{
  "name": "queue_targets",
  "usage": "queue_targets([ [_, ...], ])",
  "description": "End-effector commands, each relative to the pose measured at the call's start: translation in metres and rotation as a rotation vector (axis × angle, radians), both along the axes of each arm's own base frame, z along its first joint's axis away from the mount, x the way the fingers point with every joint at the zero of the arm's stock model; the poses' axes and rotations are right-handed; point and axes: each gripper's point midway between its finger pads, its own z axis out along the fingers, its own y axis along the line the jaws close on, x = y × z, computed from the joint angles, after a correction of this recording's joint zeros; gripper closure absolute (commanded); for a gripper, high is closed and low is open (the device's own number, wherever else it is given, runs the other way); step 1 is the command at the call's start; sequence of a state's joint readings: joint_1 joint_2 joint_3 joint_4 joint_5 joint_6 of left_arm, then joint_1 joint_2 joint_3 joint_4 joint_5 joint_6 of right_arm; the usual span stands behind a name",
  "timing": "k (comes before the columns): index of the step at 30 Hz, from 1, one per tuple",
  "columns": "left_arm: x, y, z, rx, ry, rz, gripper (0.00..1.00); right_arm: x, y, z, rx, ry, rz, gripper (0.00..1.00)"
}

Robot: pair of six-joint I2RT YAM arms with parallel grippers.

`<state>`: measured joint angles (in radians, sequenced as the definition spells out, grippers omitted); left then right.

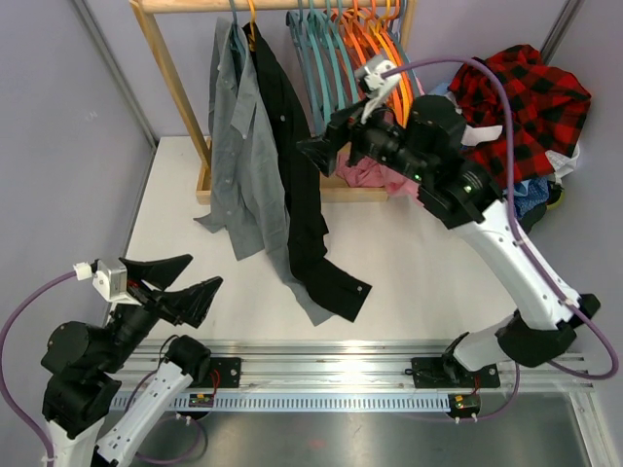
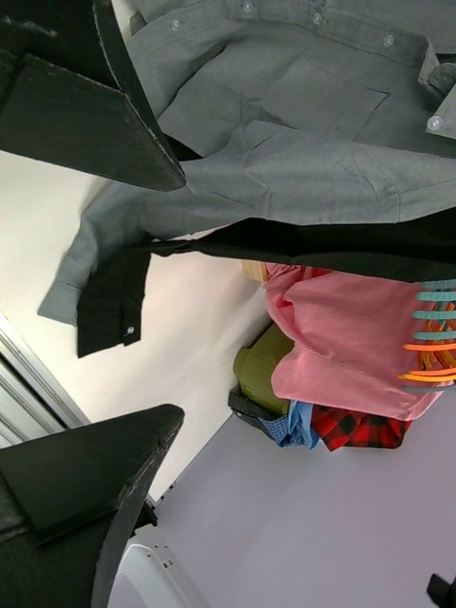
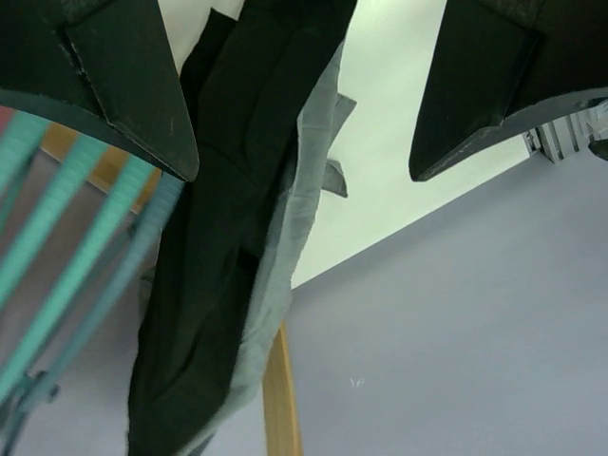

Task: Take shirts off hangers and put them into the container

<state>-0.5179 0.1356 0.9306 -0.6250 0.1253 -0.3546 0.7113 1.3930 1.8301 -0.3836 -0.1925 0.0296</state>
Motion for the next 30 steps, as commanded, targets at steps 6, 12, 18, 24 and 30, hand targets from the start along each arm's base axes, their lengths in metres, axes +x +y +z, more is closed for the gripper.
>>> queue_targets([
  [6, -0.007, 0.008, 0.009, -0.008, -0.050, 0.021, 0.01, 0.034, 0.034, 0.039, -0.018, -0.126, -0.100, 0.01],
  [12, -0.013, 0.015, 0.010, -0.007, -0.058, 0.035, 0.01, 0.075, 0.049, 0.025, -0.039, -0.112, -0.207, 0.02],
  [18, -0.020, 0.020, 0.010, -0.010, -0.062, 0.041, 0.01, 0.096, 0.070, 0.003, -0.074, -0.084, -0.211, 0.09],
  [24, -0.029, 0.026, 0.011, -0.022, -0.070, 0.046, 0.01, 0.111, 0.067, 0.000, -0.059, -0.078, -0.281, 0.25],
  [30, -0.033, 0.028, 0.011, -0.028, -0.069, 0.045, 0.01, 0.128, 0.058, -0.012, -0.074, -0.061, -0.392, 0.50],
])
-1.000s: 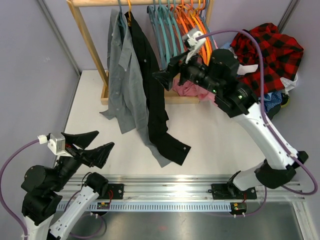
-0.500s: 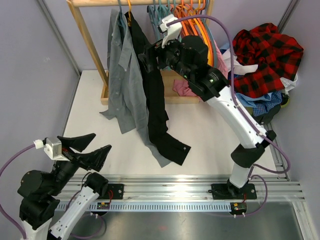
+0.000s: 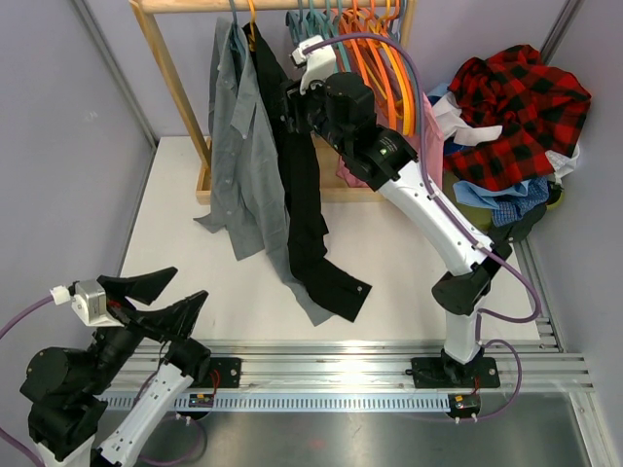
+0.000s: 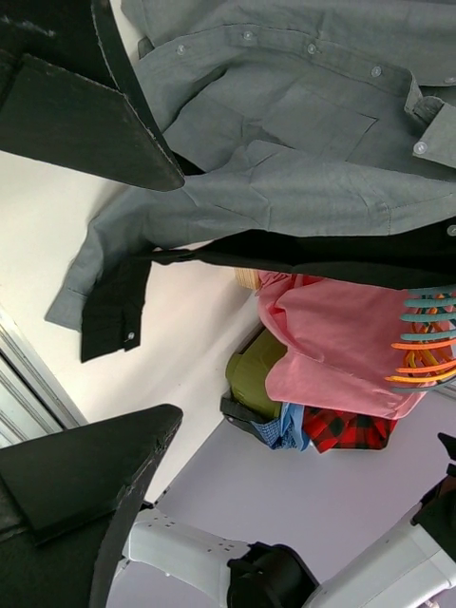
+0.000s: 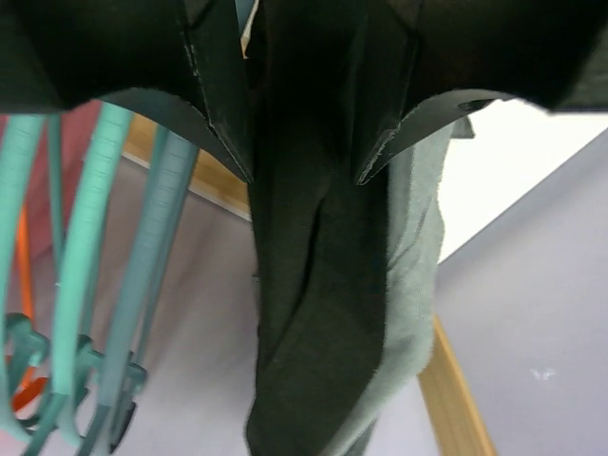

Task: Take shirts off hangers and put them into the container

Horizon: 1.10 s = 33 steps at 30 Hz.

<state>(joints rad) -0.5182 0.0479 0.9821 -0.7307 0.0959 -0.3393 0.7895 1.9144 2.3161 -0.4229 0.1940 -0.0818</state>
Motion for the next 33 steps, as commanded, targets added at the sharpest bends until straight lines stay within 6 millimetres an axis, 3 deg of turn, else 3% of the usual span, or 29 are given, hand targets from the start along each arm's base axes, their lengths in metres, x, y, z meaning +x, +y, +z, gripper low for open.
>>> queue_targets([
  [1, -0.007, 0.007, 0.009, -0.020, -0.034, 0.013, 0.01, 0.005, -0.012, 0.027, 0.048, -0.057, -0.085, 0.50],
  [6, -0.009, 0.007, 0.009, -0.028, -0.032, 0.011, 0.01, 0.013, 0.004, -0.001, -0.015, -0.003, -0.046, 0.38],
  [10, -0.012, 0.009, 0.009, -0.034, -0.032, 0.015, 0.01, 0.016, 0.014, -0.018, -0.045, 0.028, -0.021, 0.40],
  [12, -0.012, 0.010, 0.008, -0.034, -0.030, 0.018, 0.01, 0.016, 0.016, -0.021, -0.050, 0.035, -0.017, 0.48],
  [14, -0.014, 0.012, 0.009, -0.036, -0.034, 0.022, 0.01, 0.018, 0.016, -0.027, -0.058, 0.050, -0.014, 0.71],
  [16, -0.015, 0.013, 0.009, -0.037, -0.033, 0.024, 0.01, 0.017, 0.017, -0.030, -0.062, 0.060, -0.014, 0.87],
  [18, -0.015, 0.014, 0.009, -0.039, -0.032, 0.026, 0.01, 0.017, 0.017, -0.032, -0.064, 0.066, -0.007, 0.87],
  [20, -0.015, 0.014, 0.007, -0.038, -0.027, 0.026, 0.01, 0.014, 0.016, -0.026, -0.057, 0.056, -0.003, 1.00],
  [21, -0.015, 0.014, 0.007, -0.038, -0.025, 0.026, 0.01, 0.014, 0.015, -0.023, -0.053, 0.050, -0.005, 1.00],
  [25, -0.015, 0.013, 0.007, -0.038, -0.023, 0.022, 0.01, 0.013, 0.012, 0.015, 0.044, -0.067, -0.010, 1.00],
  [26, -0.015, 0.013, 0.007, -0.039, -0.024, 0.024, 0.01, 0.005, 0.004, 0.041, 0.095, -0.123, -0.012, 1.00],
  [27, -0.014, 0.013, 0.007, -0.040, -0.024, 0.025, 0.01, 0.006, 0.005, 0.038, 0.107, -0.139, -0.011, 1.00],
  [28, -0.015, 0.013, 0.008, -0.042, -0.028, 0.025, 0.01, 0.003, 0.002, 0.068, 0.186, -0.224, -0.010, 1.00],
  [29, -0.014, 0.014, 0.008, -0.042, -0.028, 0.027, 0.01, -0.003, -0.004, 0.085, 0.223, -0.264, -0.008, 1.00],
  [31, -0.013, 0.013, 0.009, -0.043, -0.029, 0.028, 0.01, -0.011, -0.009, 0.117, 0.311, -0.350, -0.002, 1.00],
  [33, -0.012, 0.014, 0.010, -0.045, -0.030, 0.033, 0.01, -0.016, -0.016, 0.137, 0.355, -0.396, -0.014, 1.00],
])
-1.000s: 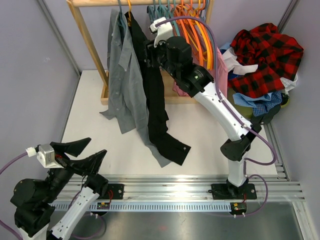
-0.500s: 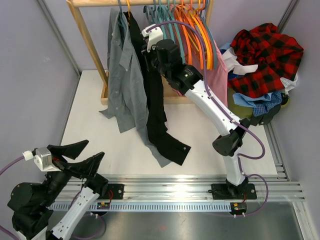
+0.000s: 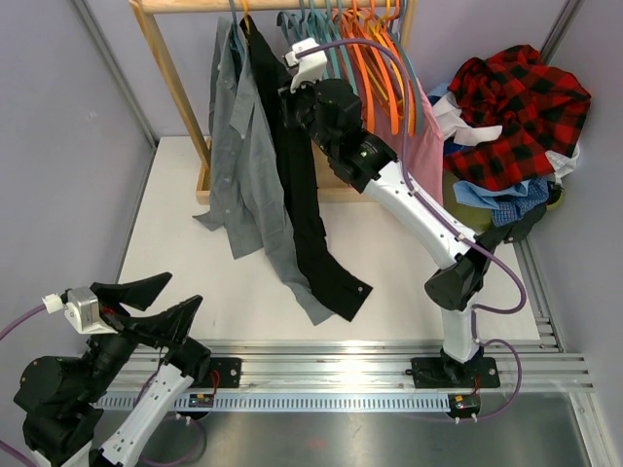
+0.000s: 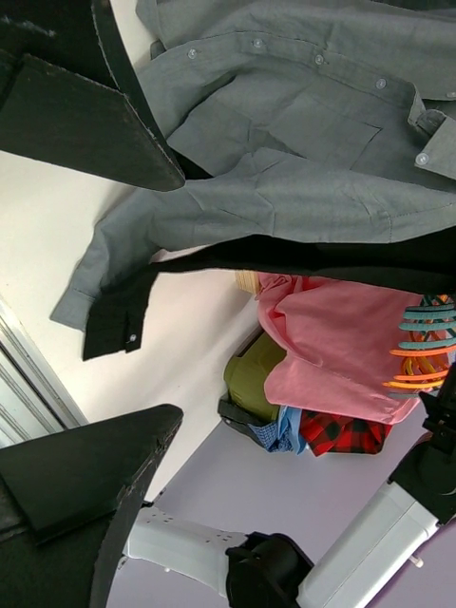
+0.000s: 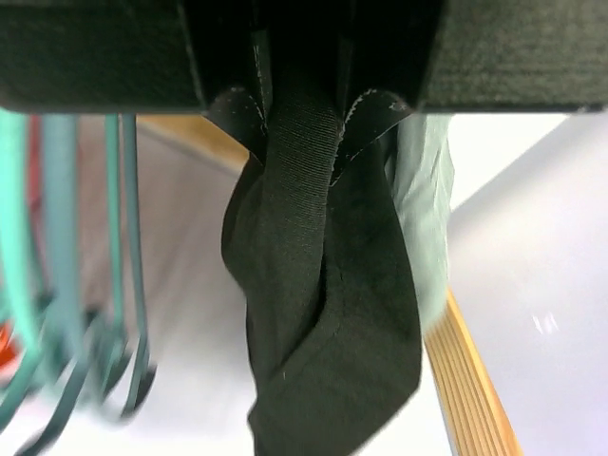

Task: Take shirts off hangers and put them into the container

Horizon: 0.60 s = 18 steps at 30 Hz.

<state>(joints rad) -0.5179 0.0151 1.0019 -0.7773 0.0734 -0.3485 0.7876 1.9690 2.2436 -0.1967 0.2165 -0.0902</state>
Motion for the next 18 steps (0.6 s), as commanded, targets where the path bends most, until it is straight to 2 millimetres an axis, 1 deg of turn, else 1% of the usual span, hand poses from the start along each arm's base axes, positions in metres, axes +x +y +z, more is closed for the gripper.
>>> queue_targets([
  [1, -0.003, 0.004, 0.012, -0.028, -0.032, 0.013, 0.01, -0.046, -0.040, 0.155, 0.316, -0.356, 0.007, 1.00],
  [2, -0.003, 0.005, 0.012, -0.029, -0.029, 0.014, 0.01, -0.052, -0.047, 0.167, 0.339, -0.382, 0.004, 1.00],
  [3, -0.004, 0.005, 0.013, -0.030, -0.032, 0.012, 0.01, -0.052, -0.049, 0.164, 0.344, -0.387, -0.005, 1.00],
  [5, -0.003, 0.005, 0.012, -0.027, -0.029, 0.019, 0.01, -0.061, -0.062, 0.181, 0.386, -0.435, -0.023, 1.00],
  [6, -0.003, 0.005, 0.013, -0.027, -0.029, 0.019, 0.01, -0.058, -0.063, 0.173, 0.378, -0.424, -0.038, 1.00],
  [8, -0.003, 0.006, 0.013, -0.026, -0.030, 0.021, 0.01, -0.066, -0.075, 0.181, 0.396, -0.459, -0.056, 1.00],
  [9, -0.002, 0.005, 0.013, -0.024, -0.027, 0.021, 0.01, -0.063, -0.072, 0.166, 0.372, -0.439, -0.059, 1.00],
  [11, -0.002, 0.005, 0.013, -0.024, -0.029, 0.018, 0.01, -0.076, -0.087, 0.176, 0.409, -0.475, -0.065, 1.00],
  [13, 0.000, 0.003, 0.013, -0.020, -0.022, 0.017, 0.01, -0.076, -0.084, 0.156, 0.366, -0.422, -0.052, 1.00],
  [14, 0.001, 0.003, 0.013, -0.019, -0.023, 0.017, 0.01, -0.090, -0.096, 0.165, 0.376, -0.425, -0.039, 1.00],
  [15, 0.001, 0.004, 0.013, -0.019, -0.025, 0.022, 0.01, -0.093, -0.089, 0.143, 0.330, -0.385, -0.001, 1.00],
  [16, 0.002, 0.005, 0.013, -0.018, -0.022, 0.028, 0.01, -0.098, -0.089, 0.130, 0.293, -0.334, 0.019, 1.00],
  [17, 0.003, 0.006, 0.013, -0.013, -0.026, 0.037, 0.01, -0.115, -0.102, 0.134, 0.286, -0.315, 0.030, 1.00],
  [18, 0.004, 0.007, 0.011, -0.008, -0.023, 0.044, 0.01, -0.120, -0.105, 0.120, 0.253, -0.260, 0.026, 1.00],
])
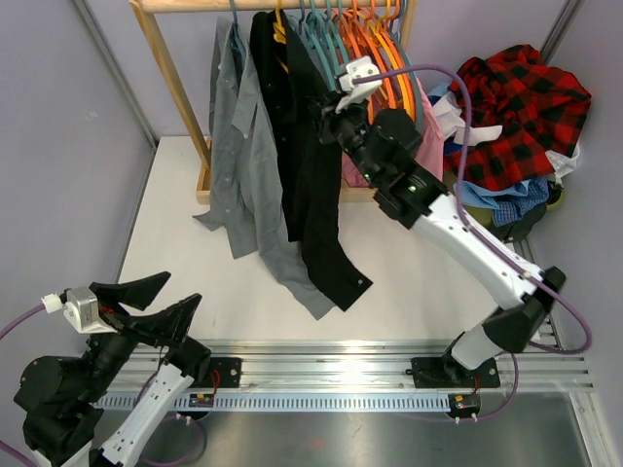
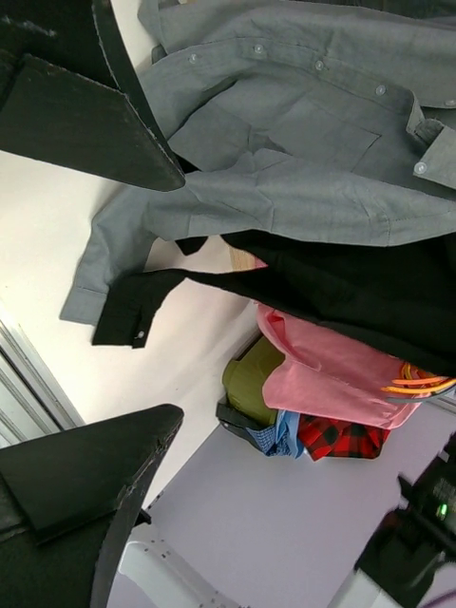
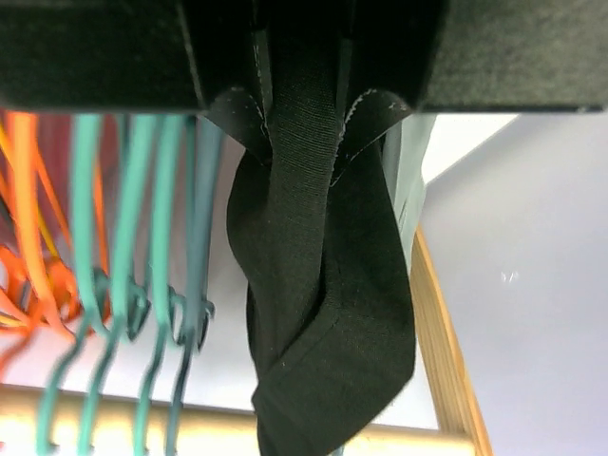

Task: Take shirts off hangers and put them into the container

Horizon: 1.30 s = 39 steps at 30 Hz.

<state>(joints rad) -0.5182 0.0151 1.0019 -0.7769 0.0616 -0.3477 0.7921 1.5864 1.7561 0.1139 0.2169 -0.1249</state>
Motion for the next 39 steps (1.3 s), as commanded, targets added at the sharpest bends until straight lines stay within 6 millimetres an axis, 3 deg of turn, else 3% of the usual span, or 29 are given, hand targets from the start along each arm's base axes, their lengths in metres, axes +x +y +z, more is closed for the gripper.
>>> queue_targets([
  [1, 0.005, 0.006, 0.010, -0.005, -0.019, 0.042, 0.01, -0.063, -0.044, 0.040, 0.052, 0.011, 0.037, 1.00],
  [2, 0.006, 0.007, 0.010, -0.005, -0.021, 0.050, 0.01, -0.082, -0.058, 0.040, 0.036, 0.025, 0.054, 1.00],
  [4, 0.010, 0.004, 0.009, -0.001, -0.017, 0.050, 0.01, -0.105, -0.058, -0.013, -0.092, 0.169, 0.066, 1.00],
  [5, 0.013, 0.003, 0.008, 0.004, -0.012, 0.049, 0.01, -0.123, -0.075, -0.015, -0.095, 0.178, 0.053, 1.00],
  [6, 0.015, 0.002, 0.009, 0.003, -0.017, 0.049, 0.01, -0.140, -0.072, -0.054, -0.194, 0.259, 0.075, 1.00],
  [7, 0.017, 0.000, 0.008, 0.007, -0.012, 0.050, 0.01, -0.152, -0.077, -0.068, -0.209, 0.308, 0.074, 1.00],
  [8, 0.021, -0.003, 0.008, 0.012, -0.010, 0.044, 0.01, -0.170, -0.090, -0.095, -0.268, 0.400, 0.066, 1.00],
  [9, 0.022, -0.004, 0.010, 0.013, -0.014, 0.038, 0.01, -0.171, -0.094, -0.093, -0.260, 0.396, 0.057, 1.00],
  [10, 0.024, -0.007, 0.009, 0.016, -0.011, 0.032, 0.01, -0.188, -0.099, -0.121, -0.330, 0.494, 0.074, 1.00],
  [12, 0.029, -0.016, 0.009, 0.026, -0.006, 0.002, 0.01, -0.212, -0.107, -0.152, -0.417, 0.605, 0.120, 1.00],
  [15, 0.030, -0.032, 0.012, 0.032, -0.037, -0.074, 0.01, -0.258, -0.091, -0.172, -0.443, 0.705, 0.353, 1.00],
  [16, 0.029, -0.038, 0.015, 0.029, -0.057, -0.105, 0.01, -0.271, -0.085, -0.172, -0.441, 0.711, 0.438, 1.00],
  [17, 0.025, -0.052, 0.008, 0.044, -0.069, -0.186, 0.01, -0.299, -0.076, -0.169, -0.438, 0.724, 0.609, 1.00],
  [18, 0.016, -0.057, 0.024, 0.018, -0.157, -0.233, 0.01, -0.308, -0.068, -0.170, -0.434, 0.723, 0.675, 1.00],
  [21, 0.000, -0.076, 0.032, -0.004, -0.248, -0.381, 0.01, -0.344, -0.059, -0.168, -0.449, 0.715, 0.895, 1.00],
  [23, -0.004, -0.091, 0.026, 0.031, -0.236, -0.479, 0.01, -0.361, -0.060, -0.162, -0.459, 0.694, 1.004, 1.00],
  [25, -0.002, -0.103, 0.020, 0.052, -0.206, -0.552, 0.01, -0.366, -0.059, -0.153, -0.441, 0.650, 1.045, 1.00],
  [28, -0.014, -0.118, 0.011, 0.079, -0.182, -0.701, 0.01, -0.375, -0.063, -0.142, -0.422, 0.609, 1.101, 1.00],
  [35, -0.027, -0.129, 0.012, 0.076, -0.191, -0.850, 0.01, -0.376, -0.069, -0.139, -0.400, 0.573, 1.096, 1.00],
  [39, -0.042, -0.130, 0.026, 0.042, -0.258, -0.931, 0.02, -0.374, -0.070, -0.140, -0.400, 0.569, 1.089, 1.00],
])
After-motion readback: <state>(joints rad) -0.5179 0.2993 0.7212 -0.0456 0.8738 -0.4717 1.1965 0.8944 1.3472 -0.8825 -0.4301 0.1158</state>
